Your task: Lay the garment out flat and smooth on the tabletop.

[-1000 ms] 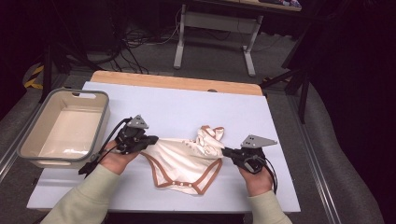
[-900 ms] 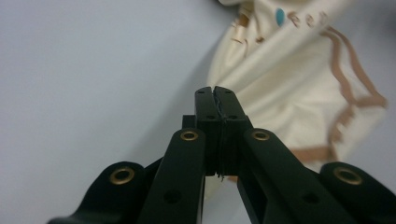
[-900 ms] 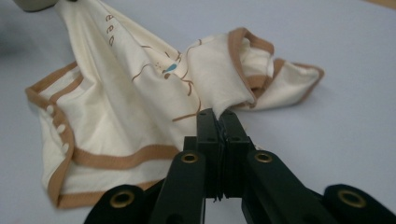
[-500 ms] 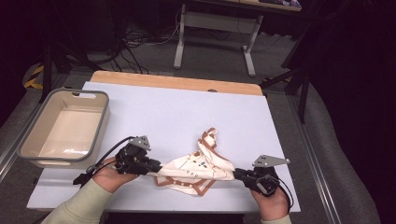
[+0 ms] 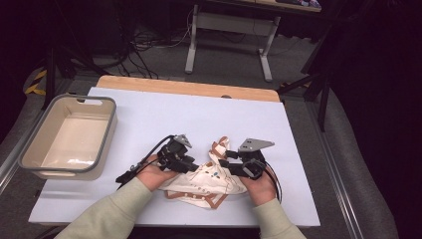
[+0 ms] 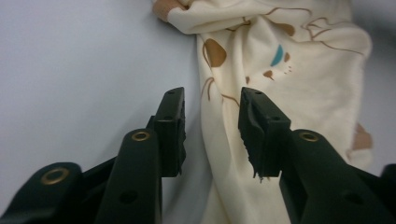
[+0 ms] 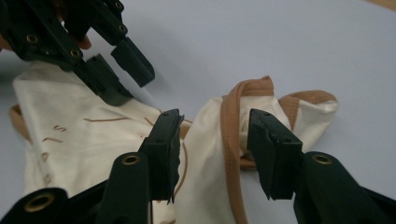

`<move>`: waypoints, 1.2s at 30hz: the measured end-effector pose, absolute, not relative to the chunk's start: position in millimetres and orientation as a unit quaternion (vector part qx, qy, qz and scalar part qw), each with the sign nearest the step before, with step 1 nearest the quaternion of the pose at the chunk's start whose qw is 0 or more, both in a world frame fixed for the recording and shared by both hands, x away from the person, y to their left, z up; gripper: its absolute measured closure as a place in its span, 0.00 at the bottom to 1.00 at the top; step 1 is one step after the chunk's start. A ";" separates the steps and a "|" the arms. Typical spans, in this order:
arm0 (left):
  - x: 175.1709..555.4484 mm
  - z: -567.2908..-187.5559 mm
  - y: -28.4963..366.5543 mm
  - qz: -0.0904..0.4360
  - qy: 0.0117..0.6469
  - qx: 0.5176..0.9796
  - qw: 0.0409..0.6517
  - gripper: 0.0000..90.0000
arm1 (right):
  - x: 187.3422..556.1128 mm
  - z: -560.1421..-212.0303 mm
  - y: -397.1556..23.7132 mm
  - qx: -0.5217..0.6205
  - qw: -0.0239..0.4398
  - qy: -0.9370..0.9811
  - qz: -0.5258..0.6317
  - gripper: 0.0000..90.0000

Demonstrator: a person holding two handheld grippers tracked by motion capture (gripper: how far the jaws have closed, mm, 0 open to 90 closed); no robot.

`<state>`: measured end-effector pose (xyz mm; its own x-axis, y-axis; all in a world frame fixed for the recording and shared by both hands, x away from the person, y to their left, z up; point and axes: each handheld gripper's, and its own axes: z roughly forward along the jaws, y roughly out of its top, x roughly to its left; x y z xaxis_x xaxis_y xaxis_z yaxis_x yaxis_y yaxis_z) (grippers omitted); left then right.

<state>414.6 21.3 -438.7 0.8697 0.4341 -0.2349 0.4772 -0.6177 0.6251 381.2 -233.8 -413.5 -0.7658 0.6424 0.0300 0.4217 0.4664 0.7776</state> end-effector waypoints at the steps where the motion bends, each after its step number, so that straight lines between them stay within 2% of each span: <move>1: 416.3 -440.9 16.6 -0.031 0.252 0.901 0.351 0.73 | 384.8 -415.9 -231.5 0.316 0.134 0.847 0.406 0.61; 4: 420.5 -446.9 7.2 -0.032 0.253 0.906 0.338 0.81 | 395.5 -425.4 -224.8 0.327 0.128 0.852 0.389 0.68; 6: 420.7 -450.1 3.5 -0.033 0.248 0.910 0.330 0.94 | 399.6 -429.6 -222.2 0.331 0.123 0.856 0.377 0.82; 7: 420.3 -449.9 3.4 -0.034 0.251 0.910 0.329 0.98 | 400.0 -430.0 -222.0 0.333 0.122 0.856 0.376 0.90; 9: 419.0 -448.0 4.5 -0.031 0.254 0.910 0.327 0.99 | 398.7 -429.0 -222.2 0.332 0.128 0.857 0.372 0.95; 13: 415.2 -433.8 18.4 0.000 0.261 0.901 0.346 0.99 | 391.3 -419.1 -229.0 0.328 0.149 0.848 0.389 0.96; 18: 410.6 -408.9 63.1 0.068 0.296 0.869 0.392 0.99 | 380.2 -401.2 -250.6 0.328 0.194 0.822 0.424 0.96; 23: 397.4 -397.4 100.6 0.091 0.318 0.842 0.427 0.99 | 383.7 -407.5 -262.5 0.345 0.165 0.811 0.443 0.96; 25: 391.1 -400.5 102.9 0.064 0.304 0.855 0.416 0.98 | 381.2 -412.2 -257.2 0.334 0.161 0.821 0.434 0.96; 26: 388.9 -404.9 100.5 0.028 0.295 0.867 0.400 0.97 | 380.2 -414.8 -254.0 0.329 0.157 0.831 0.420 0.96; 28: 382.1 -414.3 97.0 -0.009 0.268 0.892 0.364 0.87 | 379.3 -420.2 -250.4 0.327 0.140 0.852 0.385 0.96; 30: 379.1 -416.9 97.7 -0.016 0.269 0.893 0.360 0.83 | 376.7 -424.2 -253.4 0.338 0.125 0.865 0.348 0.96; 36: 391.1 -414.2 104.6 -0.022 0.299 0.871 0.389 0.77 | 363.1 -419.7 -280.4 0.375 0.116 0.856 0.337 0.94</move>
